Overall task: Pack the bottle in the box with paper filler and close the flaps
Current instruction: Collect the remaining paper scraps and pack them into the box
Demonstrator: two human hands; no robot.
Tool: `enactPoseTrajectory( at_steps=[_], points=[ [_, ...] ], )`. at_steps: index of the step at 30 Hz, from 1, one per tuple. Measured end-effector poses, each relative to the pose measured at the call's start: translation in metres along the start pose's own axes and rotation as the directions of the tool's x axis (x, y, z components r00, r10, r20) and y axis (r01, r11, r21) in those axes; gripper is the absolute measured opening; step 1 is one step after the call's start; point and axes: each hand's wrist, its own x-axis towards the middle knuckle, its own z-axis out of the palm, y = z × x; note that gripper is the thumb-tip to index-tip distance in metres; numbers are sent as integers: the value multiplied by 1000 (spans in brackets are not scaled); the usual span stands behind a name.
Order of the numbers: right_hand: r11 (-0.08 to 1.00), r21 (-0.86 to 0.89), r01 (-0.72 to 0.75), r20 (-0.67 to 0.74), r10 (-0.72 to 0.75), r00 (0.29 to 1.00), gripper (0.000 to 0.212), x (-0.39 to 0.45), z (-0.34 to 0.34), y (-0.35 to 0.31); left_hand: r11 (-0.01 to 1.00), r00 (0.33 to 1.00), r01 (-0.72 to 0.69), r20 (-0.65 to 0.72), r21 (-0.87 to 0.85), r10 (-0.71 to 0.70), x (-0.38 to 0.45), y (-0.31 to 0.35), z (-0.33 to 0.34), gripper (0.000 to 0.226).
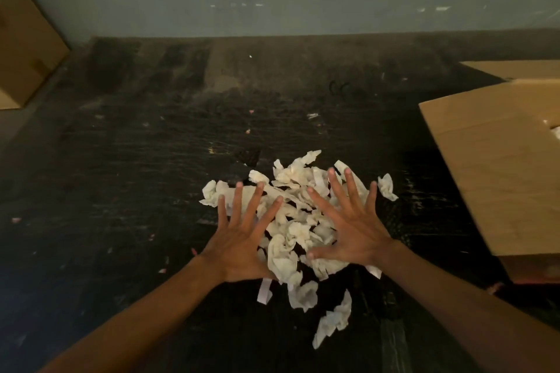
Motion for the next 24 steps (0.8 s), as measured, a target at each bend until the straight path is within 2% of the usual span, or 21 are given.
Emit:
enactPoseTrajectory(
  at_steps=[4, 6, 8, 12, 14, 16, 19, 22, 24],
  points=[
    [999, 41, -11, 126, 6, 992, 115, 17, 15, 19, 999, 997, 34, 75, -2, -34, 21, -9, 5, 130],
    [999, 26, 26, 120, -29, 992, 106, 18, 23, 20, 999, 998, 33, 62, -2, -33, 25, -11, 11, 120],
    [998, 12, 66, 63, -66, 996, 93, 14, 26, 17, 1000, 1000, 28, 8, -13, -28, 24, -9, 14, 108],
    [993, -47, 105, -99, -109, 989, 67, 6, 28, 11, 996, 976, 10, -215, -94, -31, 16, 2, 26, 77],
    [991, -64, 119, -152, -127, 980, 61, 3, 34, 9, 993, 957, 39, -281, -110, -69, 11, 12, 33, 68],
    [992, -28, 123, -168, -126, 978, 65, 1, 40, 9, 991, 941, 58, -326, -117, -93, 9, 19, 38, 62],
    [992, 47, 113, -135, -106, 985, 86, -4, 39, 9, 977, 961, 150, -210, -155, -181, 8, 29, 34, 57],
    [985, 136, 108, -116, -92, 989, 74, -5, 32, 9, 936, 948, 250, -136, -247, -288, 6, 36, 34, 47],
    [954, 297, 43, -139, -1, 990, 64, -4, 25, 10, 888, 925, 274, -153, -370, -349, 4, 43, 28, 45]
  ],
)
